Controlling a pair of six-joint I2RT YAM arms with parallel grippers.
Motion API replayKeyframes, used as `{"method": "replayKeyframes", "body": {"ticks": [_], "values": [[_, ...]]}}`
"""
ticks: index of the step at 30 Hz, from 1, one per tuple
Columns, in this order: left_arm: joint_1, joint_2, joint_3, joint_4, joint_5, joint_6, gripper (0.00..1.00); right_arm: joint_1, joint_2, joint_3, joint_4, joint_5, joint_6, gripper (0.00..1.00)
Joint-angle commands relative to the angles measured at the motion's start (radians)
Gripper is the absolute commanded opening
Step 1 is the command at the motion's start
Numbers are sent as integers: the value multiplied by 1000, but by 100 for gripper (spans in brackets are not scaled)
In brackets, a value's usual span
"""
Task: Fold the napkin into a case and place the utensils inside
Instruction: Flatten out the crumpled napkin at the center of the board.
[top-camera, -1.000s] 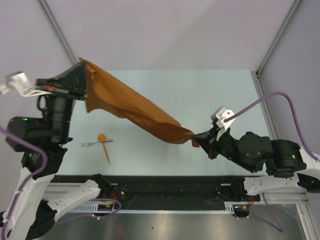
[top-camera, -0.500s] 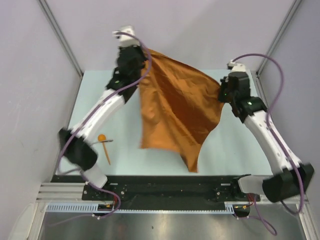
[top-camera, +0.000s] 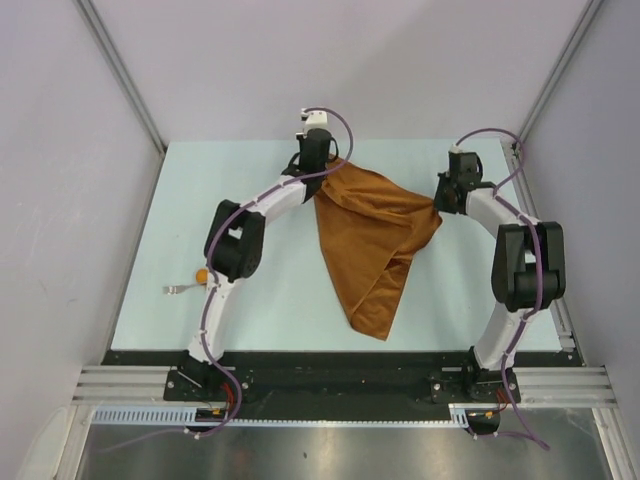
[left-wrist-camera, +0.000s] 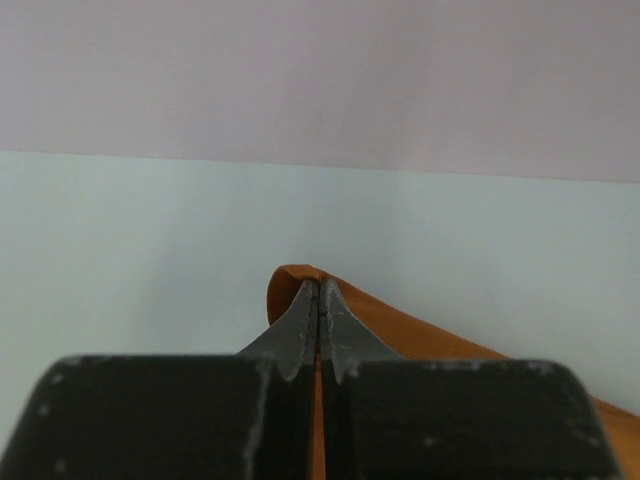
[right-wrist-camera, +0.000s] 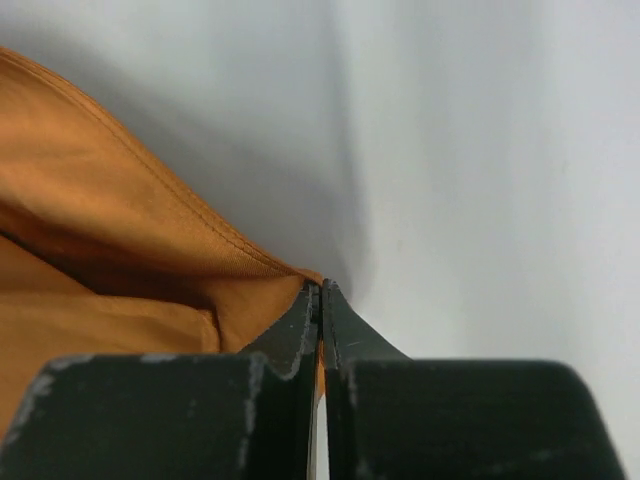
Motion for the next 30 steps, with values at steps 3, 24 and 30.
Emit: {"method": "replayKeyframes", "body": {"ticks": [3,24,30], "values": [[12,-251,-193,265,-22,23,0,11,-14,145,114,59,-121,0],[15,-1382,-523,-140,411,-179,0,350,-915,329,-91,-105,-511,0],[15,-1576,-606,-186,386,-177,0,367,-1007,346,-126,-181,-462,0]]}}
